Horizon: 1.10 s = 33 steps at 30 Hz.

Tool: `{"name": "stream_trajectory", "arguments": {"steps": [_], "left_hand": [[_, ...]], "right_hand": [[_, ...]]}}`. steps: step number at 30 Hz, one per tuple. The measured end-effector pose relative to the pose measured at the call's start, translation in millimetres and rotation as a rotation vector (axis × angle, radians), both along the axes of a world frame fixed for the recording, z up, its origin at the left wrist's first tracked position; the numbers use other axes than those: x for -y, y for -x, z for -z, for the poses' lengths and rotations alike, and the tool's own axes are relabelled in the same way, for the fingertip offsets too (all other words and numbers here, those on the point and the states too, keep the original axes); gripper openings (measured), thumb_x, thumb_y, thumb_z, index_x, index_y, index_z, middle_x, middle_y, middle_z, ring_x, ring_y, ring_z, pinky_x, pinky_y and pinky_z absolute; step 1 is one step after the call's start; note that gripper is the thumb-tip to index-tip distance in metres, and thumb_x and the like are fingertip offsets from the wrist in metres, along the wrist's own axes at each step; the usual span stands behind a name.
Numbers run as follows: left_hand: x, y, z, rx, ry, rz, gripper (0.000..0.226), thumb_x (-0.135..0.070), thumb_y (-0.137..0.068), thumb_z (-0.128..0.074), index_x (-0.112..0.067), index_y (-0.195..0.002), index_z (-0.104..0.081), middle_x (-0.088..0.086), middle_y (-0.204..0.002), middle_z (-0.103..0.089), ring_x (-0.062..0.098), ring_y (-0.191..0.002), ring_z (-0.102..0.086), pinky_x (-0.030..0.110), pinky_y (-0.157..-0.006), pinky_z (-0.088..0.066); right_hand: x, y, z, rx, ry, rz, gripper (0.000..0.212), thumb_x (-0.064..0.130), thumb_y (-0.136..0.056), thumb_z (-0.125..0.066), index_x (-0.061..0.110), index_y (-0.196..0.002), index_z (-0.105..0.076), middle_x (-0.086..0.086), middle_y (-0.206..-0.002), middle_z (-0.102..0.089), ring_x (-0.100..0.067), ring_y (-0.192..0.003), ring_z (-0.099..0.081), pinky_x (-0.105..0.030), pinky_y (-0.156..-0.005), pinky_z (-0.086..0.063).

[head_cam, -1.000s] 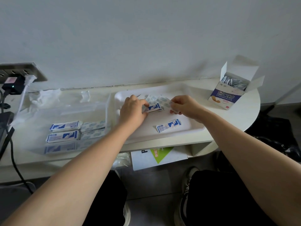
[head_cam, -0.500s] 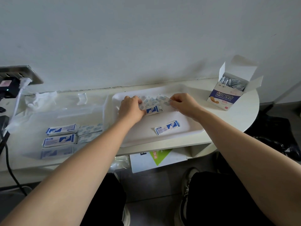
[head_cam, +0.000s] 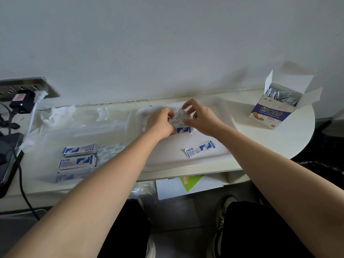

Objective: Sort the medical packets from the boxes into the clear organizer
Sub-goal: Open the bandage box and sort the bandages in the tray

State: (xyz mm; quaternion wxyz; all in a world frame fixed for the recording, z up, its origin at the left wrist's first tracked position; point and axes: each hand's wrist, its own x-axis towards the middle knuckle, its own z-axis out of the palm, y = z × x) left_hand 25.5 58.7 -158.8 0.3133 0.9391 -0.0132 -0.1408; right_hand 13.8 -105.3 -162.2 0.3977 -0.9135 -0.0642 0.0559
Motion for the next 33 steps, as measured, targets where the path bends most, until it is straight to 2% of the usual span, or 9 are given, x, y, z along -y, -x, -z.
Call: {"name": "stream_trajectory", "arguments": {"steps": [2,4,6,10,15,19,24,28,33], "left_hand": [[-1.0,1.1,0.3,0.010,-0.002,0.013,0.042,-0.014,-0.067,-0.080,-0.025,-0.099,-0.055,0.002,-0.101,-0.064,0.023,-0.090,-0.062,0.035,-0.076,-0.055],[-2.8,2.4,2.0,0.017,0.013,0.018,0.044,-0.014,-0.069,-0.079,-0.022,-0.107,-0.057,0.002,-0.104,-0.064,0.023,-0.093,-0.061,0.034,-0.078,-0.054],[-5.6,5.7,3.4,0.013,-0.012,0.032,0.046,-0.013,-0.072,-0.076,-0.019,-0.113,-0.057,0.003,-0.109,-0.064,0.025,-0.098,-0.061,0.034,-0.081,-0.052],[-12.6,9.9,4.6,-0.025,0.007,0.010,0.030,-0.007,-0.071,-0.075,-0.021,-0.092,-0.059,0.001,-0.091,-0.067,0.022,-0.088,-0.063,0.027,-0.072,-0.048],[-13.2,14.2,1.0,0.023,0.047,0.011,0.030,-0.013,-0.074,-0.073,-0.022,-0.099,-0.060,-0.006,-0.084,-0.058,0.016,-0.077,-0.057,0.023,-0.064,-0.040],[2.1,20.0,-2.8,-0.007,0.418,-0.114,0.029,-0.036,-0.077,-0.076,-0.011,-0.089,-0.067,0.002,-0.078,-0.067,0.014,-0.062,-0.056,0.026,-0.060,-0.043],[11.0,24.9,-3.3,-0.071,0.558,-0.179,0.014,-0.011,-0.079,-0.075,-0.013,-0.069,-0.066,0.012,-0.071,-0.065,0.014,-0.051,-0.053,0.019,-0.047,-0.041],[7.0,27.2,-7.0,-0.149,0.695,-0.206,0.016,0.002,-0.081,-0.070,-0.011,-0.075,-0.064,0.011,-0.068,-0.062,0.005,-0.040,-0.052,0.017,-0.044,-0.044],[6.1,28.9,-12.1,-0.193,0.776,-0.257,0.019,0.006,-0.081,-0.068,-0.013,-0.081,-0.064,0.008,-0.068,-0.064,0.005,-0.041,-0.054,0.017,-0.044,-0.047]], "right_hand": [[-2.1,2.0,-2.3,0.010,0.065,-0.032,0.032,0.010,-0.083,-0.065,0.014,-0.113,-0.057,0.000,-0.090,-0.058,-0.017,-0.071,-0.050,-0.029,-0.064,-0.044],[-0.4,1.9,-3.3,0.019,0.123,-0.026,0.008,0.012,-0.084,-0.066,0.017,-0.080,-0.059,0.003,-0.071,-0.053,-0.017,-0.066,-0.046,-0.028,-0.059,-0.039],[4.8,3.2,-7.4,0.022,0.088,0.041,0.022,0.014,-0.084,-0.065,0.020,-0.066,-0.055,0.008,-0.059,-0.046,-0.012,-0.057,-0.041,-0.023,-0.052,-0.032],[21.8,4.9,-14.2,-0.017,-0.094,0.222,0.006,0.018,-0.086,-0.064,0.013,-0.084,-0.067,0.004,-0.064,-0.054,-0.008,-0.054,-0.042,-0.018,-0.049,-0.034],[34.4,13.3,-14.2,-0.121,-0.308,0.317,0.013,0.015,-0.087,-0.065,0.007,-0.095,-0.070,-0.001,-0.074,-0.061,-0.008,-0.059,-0.047,-0.010,-0.046,-0.035],[29.7,15.0,-11.8,-0.226,-0.351,0.261,0.013,0.018,-0.088,-0.066,0.008,-0.096,-0.069,0.001,-0.072,-0.060,-0.008,-0.060,-0.046,-0.016,-0.053,-0.037],[25.7,16.4,-11.4,-0.278,-0.384,0.218,0.013,0.011,-0.090,-0.060,0.005,-0.097,-0.068,0.000,-0.074,-0.058,-0.010,-0.062,-0.045,-0.021,-0.057,-0.035],[31.9,15.0,-9.4,-0.277,-0.408,0.279,0.012,0.009,-0.089,-0.060,0.018,-0.082,-0.066,0.003,-0.071,-0.059,-0.009,-0.061,-0.045,-0.021,-0.057,-0.035],[31.1,17.4,-10.2,-0.267,-0.380,0.215,0.008,0.013,-0.090,-0.061,0.011,-0.093,-0.068,0.002,-0.070,-0.056,-0.009,-0.059,-0.041,-0.021,-0.056,-0.034]]}}
